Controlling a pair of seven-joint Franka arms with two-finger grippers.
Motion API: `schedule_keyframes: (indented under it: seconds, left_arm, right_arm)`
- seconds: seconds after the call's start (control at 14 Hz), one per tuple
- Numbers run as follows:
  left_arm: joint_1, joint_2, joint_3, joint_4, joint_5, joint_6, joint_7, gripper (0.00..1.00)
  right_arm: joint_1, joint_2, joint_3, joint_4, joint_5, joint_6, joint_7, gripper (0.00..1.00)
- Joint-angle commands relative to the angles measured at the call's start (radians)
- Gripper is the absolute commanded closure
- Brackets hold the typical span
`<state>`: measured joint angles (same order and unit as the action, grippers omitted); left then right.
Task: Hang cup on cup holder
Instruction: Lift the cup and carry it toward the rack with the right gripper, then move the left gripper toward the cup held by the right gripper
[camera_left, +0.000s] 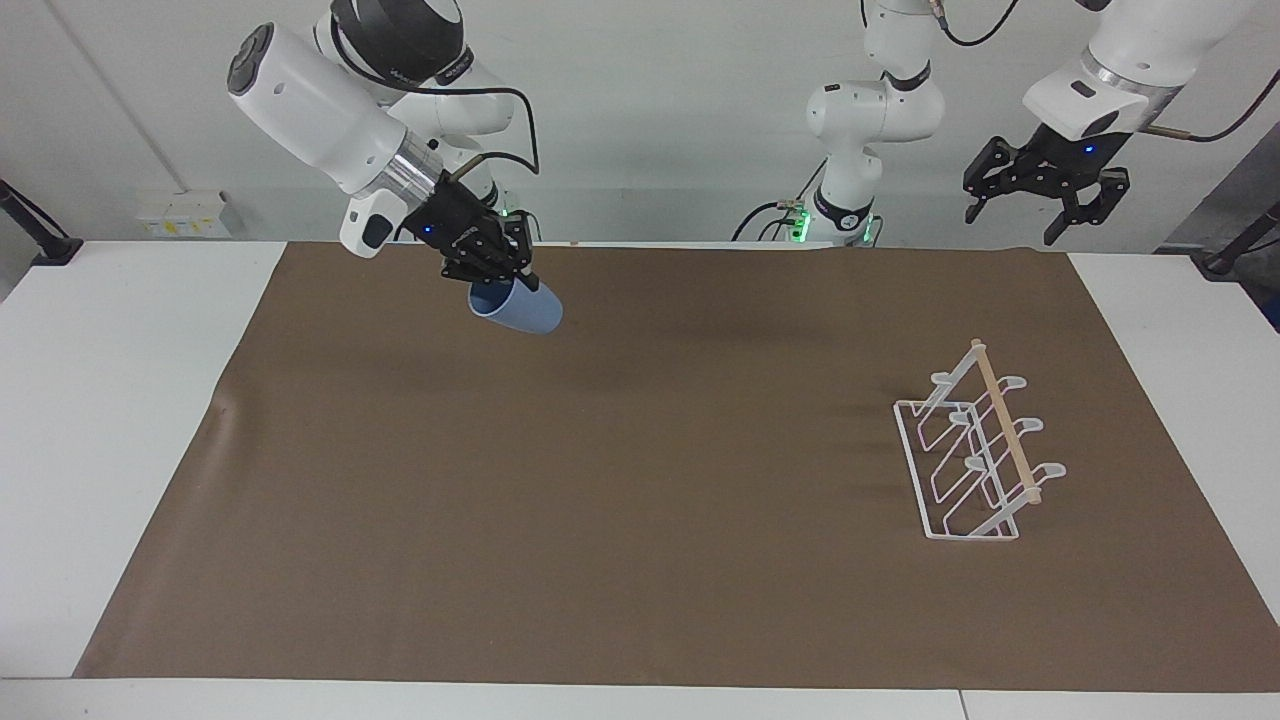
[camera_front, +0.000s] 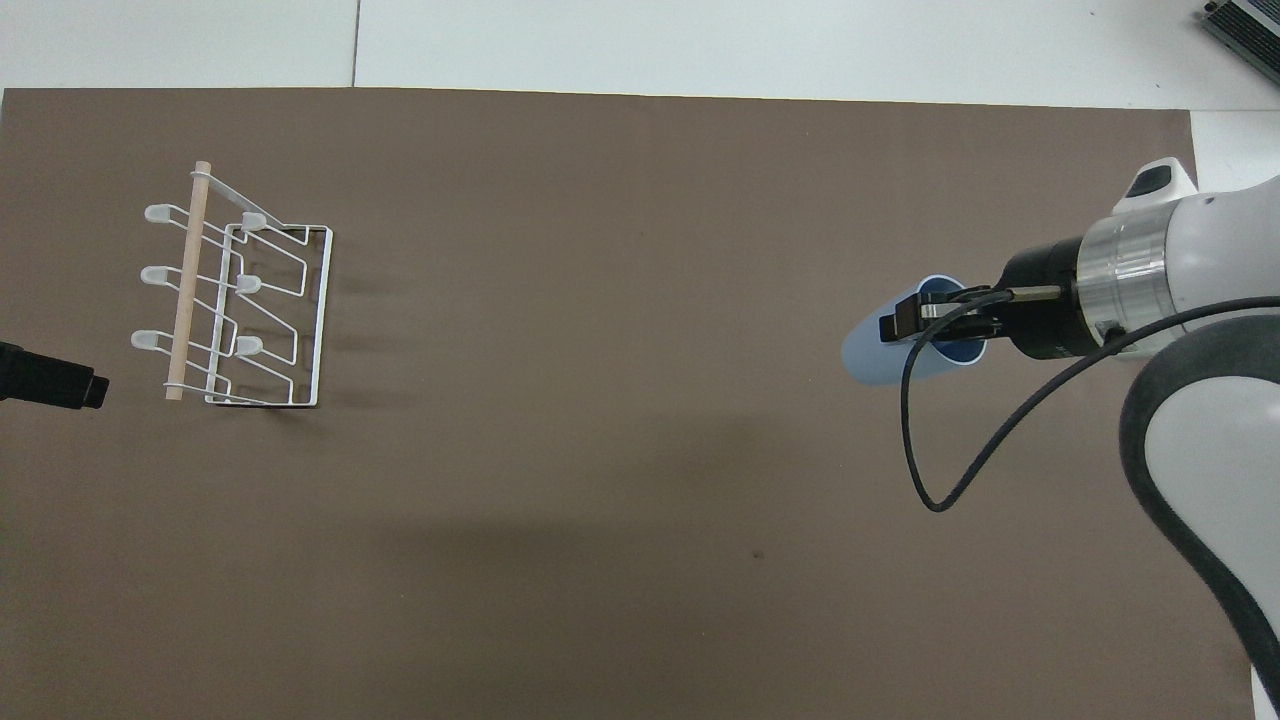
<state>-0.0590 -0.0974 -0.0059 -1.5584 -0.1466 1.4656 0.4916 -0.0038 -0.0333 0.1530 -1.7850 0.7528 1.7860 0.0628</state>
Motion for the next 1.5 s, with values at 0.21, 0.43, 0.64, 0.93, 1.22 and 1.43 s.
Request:
schedule_keyframes:
  seconds: [0.21, 0.43, 0.64, 0.93, 1.22, 1.43]
  left_arm:
    - [-0.007, -0.035, -0.005, -0.058, -0.220, 0.097, 0.318, 0.00]
    - [-0.047, -0.036, -0.012, -0.068, -0.251, 0.110, 0.456, 0.00]
    - [-0.103, -0.057, -0.014, -0.119, -0.289, 0.134, 0.535, 0.00]
    - [-0.140, -0.061, -0.012, -0.146, -0.317, 0.174, 0.703, 0.00]
    - [-0.182, -0.077, -0.013, -0.226, -0.315, 0.298, 0.786, 0.00]
    - [-0.197, -0.067, -0.012, -0.215, -0.315, 0.343, 0.779, 0.00]
  right_arm:
    - [0.093, -0.025, 0.005, -0.040, 0.276, 0.097, 0.361, 1.00]
    - [0.197, -0.019, 0.005, -0.040, 0.364, 0.267, 0.605, 1.00]
    - [0.283, -0.005, 0.005, -0.033, 0.407, 0.441, 0.770, 1.00]
    - [0.304, 0.010, 0.005, 0.002, 0.444, 0.498, 0.989, 1.00]
    - [0.309, 0.019, 0.008, 0.009, 0.441, 0.501, 1.081, 1.00]
    - [0.379, 0.030, 0.008, 0.010, 0.439, 0.600, 1.135, 1.00]
